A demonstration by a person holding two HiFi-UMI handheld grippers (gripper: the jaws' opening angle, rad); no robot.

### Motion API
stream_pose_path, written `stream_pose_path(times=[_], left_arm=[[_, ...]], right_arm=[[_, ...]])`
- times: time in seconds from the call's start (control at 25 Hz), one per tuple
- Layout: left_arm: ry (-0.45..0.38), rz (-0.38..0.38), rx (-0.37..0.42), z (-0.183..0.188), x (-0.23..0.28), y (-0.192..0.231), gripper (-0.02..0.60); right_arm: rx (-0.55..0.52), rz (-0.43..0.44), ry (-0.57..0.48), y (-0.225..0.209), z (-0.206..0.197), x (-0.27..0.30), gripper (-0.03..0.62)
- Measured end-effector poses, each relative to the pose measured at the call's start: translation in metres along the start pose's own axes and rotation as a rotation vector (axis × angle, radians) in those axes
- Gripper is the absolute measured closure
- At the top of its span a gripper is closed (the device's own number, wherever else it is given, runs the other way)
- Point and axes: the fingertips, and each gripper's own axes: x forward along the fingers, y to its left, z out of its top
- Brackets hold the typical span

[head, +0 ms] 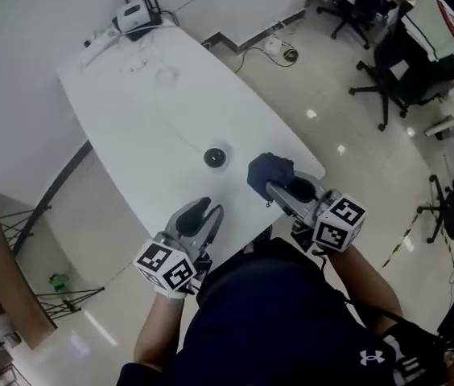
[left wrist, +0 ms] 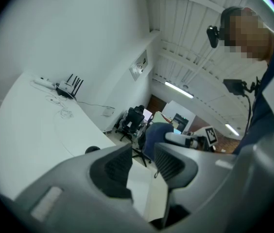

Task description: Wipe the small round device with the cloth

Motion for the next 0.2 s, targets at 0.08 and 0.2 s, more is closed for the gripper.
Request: stream_pose_path(times=[0.08, 0.2], left_arm=[[-0.001, 0.006, 0.005, 0.006, -0.005, 0.015, 0.443], [-0.012, 0.015, 0.017, 0.008, -0.017, 0.034, 0.443]], right_arm=[[-0.014, -0.011, 0.005, 0.002, -0.004, 0.015, 0.482], [-0.051, -0.019, 0.030, 0.007, -0.010, 0.034, 0.482]])
